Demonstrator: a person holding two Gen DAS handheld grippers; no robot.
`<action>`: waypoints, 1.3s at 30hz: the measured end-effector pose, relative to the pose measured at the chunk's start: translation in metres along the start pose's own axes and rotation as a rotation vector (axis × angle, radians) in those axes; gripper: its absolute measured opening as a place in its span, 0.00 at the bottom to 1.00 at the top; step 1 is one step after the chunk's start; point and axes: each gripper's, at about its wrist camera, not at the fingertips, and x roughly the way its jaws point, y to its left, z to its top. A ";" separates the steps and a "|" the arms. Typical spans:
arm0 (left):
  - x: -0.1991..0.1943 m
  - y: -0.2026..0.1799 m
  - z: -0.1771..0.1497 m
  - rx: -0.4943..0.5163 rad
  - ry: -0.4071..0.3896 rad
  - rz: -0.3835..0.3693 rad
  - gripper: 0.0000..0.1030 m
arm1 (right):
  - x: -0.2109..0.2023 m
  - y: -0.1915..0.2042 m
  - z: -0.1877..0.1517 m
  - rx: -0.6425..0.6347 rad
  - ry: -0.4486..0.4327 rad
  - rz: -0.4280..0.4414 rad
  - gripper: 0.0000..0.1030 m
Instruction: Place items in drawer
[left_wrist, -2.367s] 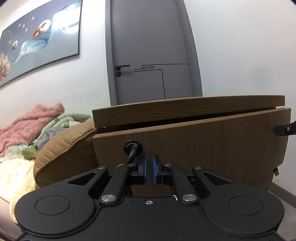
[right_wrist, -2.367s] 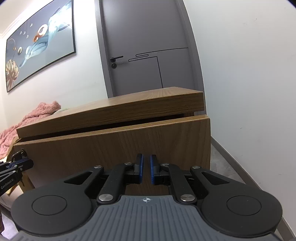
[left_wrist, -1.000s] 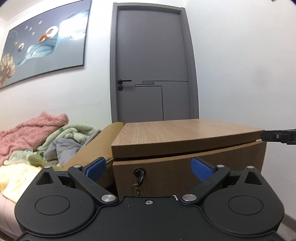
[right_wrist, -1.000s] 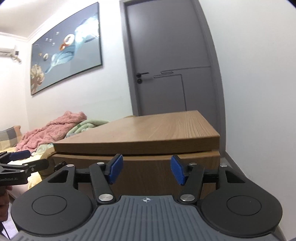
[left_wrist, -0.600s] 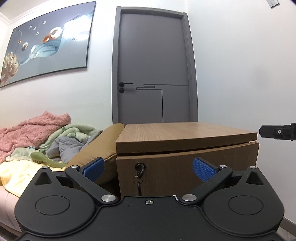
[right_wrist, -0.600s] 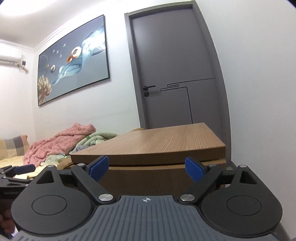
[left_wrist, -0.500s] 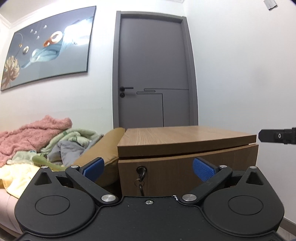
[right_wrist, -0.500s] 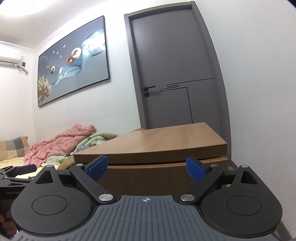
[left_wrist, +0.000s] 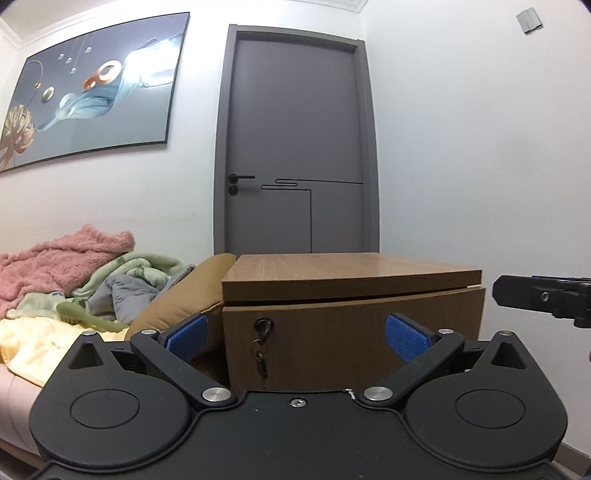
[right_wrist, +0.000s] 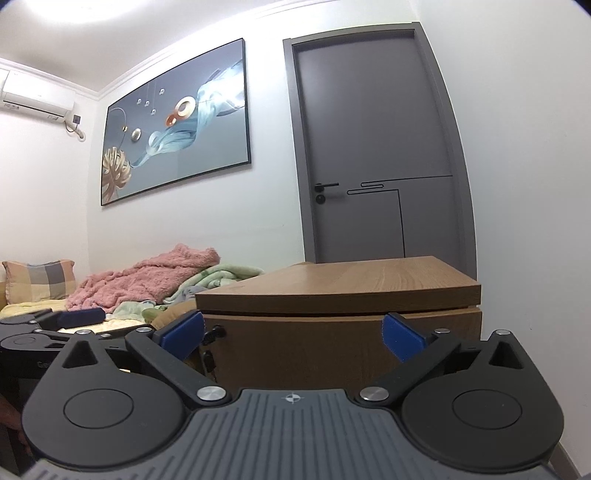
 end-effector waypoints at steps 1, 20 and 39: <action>-0.002 -0.002 0.000 0.007 -0.005 -0.004 0.99 | -0.002 0.001 0.000 0.004 -0.001 -0.002 1.00; -0.017 -0.010 -0.002 -0.004 -0.003 0.035 0.99 | -0.026 0.004 -0.008 0.036 -0.041 -0.079 1.00; -0.013 -0.011 -0.002 -0.017 0.001 0.062 0.99 | -0.022 0.005 -0.015 0.024 -0.044 -0.095 1.00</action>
